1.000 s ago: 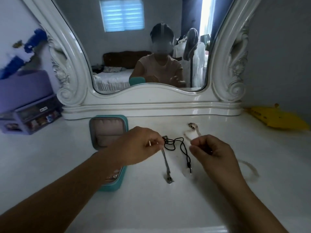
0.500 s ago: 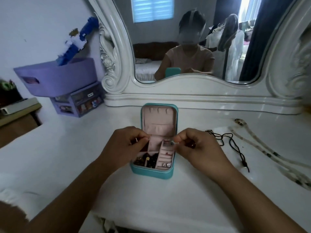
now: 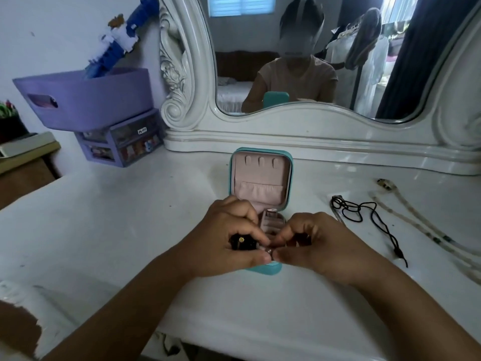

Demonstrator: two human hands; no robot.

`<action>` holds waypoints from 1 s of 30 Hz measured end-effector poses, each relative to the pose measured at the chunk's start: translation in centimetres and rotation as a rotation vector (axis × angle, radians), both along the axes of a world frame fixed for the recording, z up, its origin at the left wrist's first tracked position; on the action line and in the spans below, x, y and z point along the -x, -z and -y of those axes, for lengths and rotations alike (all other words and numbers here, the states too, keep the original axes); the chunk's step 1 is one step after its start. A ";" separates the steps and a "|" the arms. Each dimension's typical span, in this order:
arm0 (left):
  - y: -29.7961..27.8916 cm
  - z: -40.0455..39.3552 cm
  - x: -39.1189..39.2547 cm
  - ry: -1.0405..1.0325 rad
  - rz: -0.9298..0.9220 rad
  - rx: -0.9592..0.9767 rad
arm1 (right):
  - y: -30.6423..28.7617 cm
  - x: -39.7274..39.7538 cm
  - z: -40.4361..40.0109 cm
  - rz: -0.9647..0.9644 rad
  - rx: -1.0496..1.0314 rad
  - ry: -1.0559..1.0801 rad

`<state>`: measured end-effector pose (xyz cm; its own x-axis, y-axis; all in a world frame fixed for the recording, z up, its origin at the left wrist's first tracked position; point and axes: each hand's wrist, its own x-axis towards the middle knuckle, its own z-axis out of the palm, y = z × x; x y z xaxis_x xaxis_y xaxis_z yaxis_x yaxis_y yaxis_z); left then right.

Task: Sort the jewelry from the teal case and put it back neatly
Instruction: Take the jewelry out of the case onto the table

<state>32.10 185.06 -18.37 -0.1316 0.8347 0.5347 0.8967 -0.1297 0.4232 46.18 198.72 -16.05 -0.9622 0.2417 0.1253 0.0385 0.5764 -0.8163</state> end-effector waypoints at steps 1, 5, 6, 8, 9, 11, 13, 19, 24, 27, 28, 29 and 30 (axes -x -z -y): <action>-0.1 -0.1 0.1 -0.002 0.013 0.010 | -0.2 0.0 0.0 0.013 -0.012 -0.005; -0.7 -0.3 0.1 -0.027 0.100 0.133 | -0.7 0.1 0.1 0.076 -0.071 -0.016; -0.9 -0.4 0.1 -0.039 0.114 0.175 | -0.7 0.2 0.0 0.087 -0.082 -0.014; -1.7 -0.6 0.0 -0.062 0.111 0.271 | -0.7 0.4 -0.2 0.097 -0.099 -0.003; -2.1 -0.7 -0.1 -0.073 0.080 0.315 | -0.7 0.5 -0.2 0.099 -0.108 0.000; -2.9 -1.1 -0.3 -0.091 -0.012 0.372 | -0.8 0.6 -0.3 0.097 -0.153 -0.013; -3.3 -1.3 -0.6 -0.104 -0.106 0.400 | -0.7 0.7 -0.1 0.078 -0.224 -0.035; -2.7 -1.1 -0.8 -0.094 -0.192 0.309 | -0.4 0.5 0.0 -0.018 -0.371 -0.057; -2.0 -0.8 -1.0 -0.119 -0.094 0.229 | 0.2 0.5 -0.4 -0.074 -0.406 -0.078; -1.6 -0.6 -1.1 -0.153 -0.068 0.192 | 0.0 0.4 -0.5 -0.113 -0.389 -0.096; -1.6 -0.5 -1.0 -0.169 -0.062 0.174 | -0.1 0.3 -0.5 -0.121 -0.378 -0.102; -1.6 -0.3 -1.0 -0.185 -0.051 0.152 | -0.2 0.3 -0.6 -0.123 -0.373 -0.108; -1.7 -0.2 -1.0 -0.202 -0.037 0.129 | -0.3 0.4 -0.7 -0.118 -0.378 -0.115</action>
